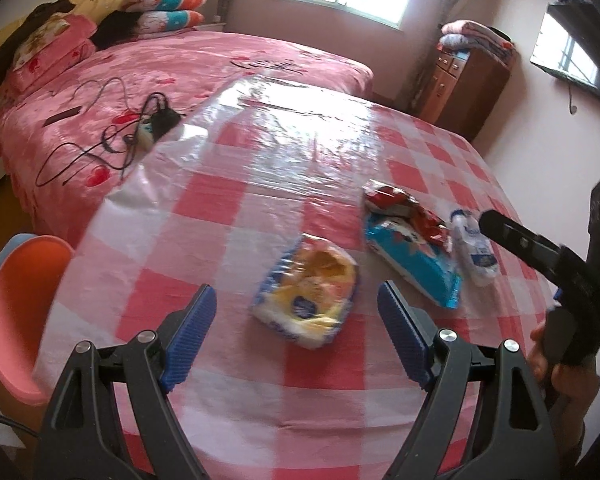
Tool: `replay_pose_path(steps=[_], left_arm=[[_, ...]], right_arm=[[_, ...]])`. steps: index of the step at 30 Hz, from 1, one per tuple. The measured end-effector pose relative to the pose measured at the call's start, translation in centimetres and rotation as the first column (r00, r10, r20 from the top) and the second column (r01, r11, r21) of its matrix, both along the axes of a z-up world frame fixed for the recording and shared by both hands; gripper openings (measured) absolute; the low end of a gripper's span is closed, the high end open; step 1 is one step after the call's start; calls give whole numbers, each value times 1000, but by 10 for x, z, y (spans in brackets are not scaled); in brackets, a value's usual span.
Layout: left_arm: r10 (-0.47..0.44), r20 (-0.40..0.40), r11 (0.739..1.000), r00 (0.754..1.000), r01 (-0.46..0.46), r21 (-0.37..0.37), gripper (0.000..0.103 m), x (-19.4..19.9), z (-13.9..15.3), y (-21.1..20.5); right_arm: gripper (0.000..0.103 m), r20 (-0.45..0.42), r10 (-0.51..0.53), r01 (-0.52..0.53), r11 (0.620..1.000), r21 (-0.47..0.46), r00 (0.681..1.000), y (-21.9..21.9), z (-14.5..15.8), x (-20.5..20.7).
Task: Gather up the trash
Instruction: 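Grasp the red snack bag with the left tool while the right tool approaches the MagicDay bottle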
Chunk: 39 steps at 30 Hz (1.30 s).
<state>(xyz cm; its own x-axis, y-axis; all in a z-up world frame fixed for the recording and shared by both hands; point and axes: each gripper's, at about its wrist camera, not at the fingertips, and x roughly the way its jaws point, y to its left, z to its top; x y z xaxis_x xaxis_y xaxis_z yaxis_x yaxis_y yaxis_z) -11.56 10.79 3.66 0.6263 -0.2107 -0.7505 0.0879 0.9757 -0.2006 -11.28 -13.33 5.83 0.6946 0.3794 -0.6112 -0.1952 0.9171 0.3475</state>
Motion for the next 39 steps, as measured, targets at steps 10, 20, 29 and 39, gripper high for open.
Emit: replay_pose_path(steps=[10,20,29,39], left_arm=[[-73,-20,995,997,72,-62,83,9,8,-37],[-72,-69,982,995,58,-180,83,47,10,-67],[-49,-103,984,993,30,-177,83,83,0,-92],[-24,-141,998,990,16,-59,83,109,-14,-122]], right_arm=[[92,-112,-104,92,990,-107,988,-35,-23,16],[75,-150,-69,50,991,-127,986,-33,-33,23],[61,-129,-70,43,979,-197,989,-32,-36,28],[62,-130,-166,141,973,-182,977,-71,-37,34]])
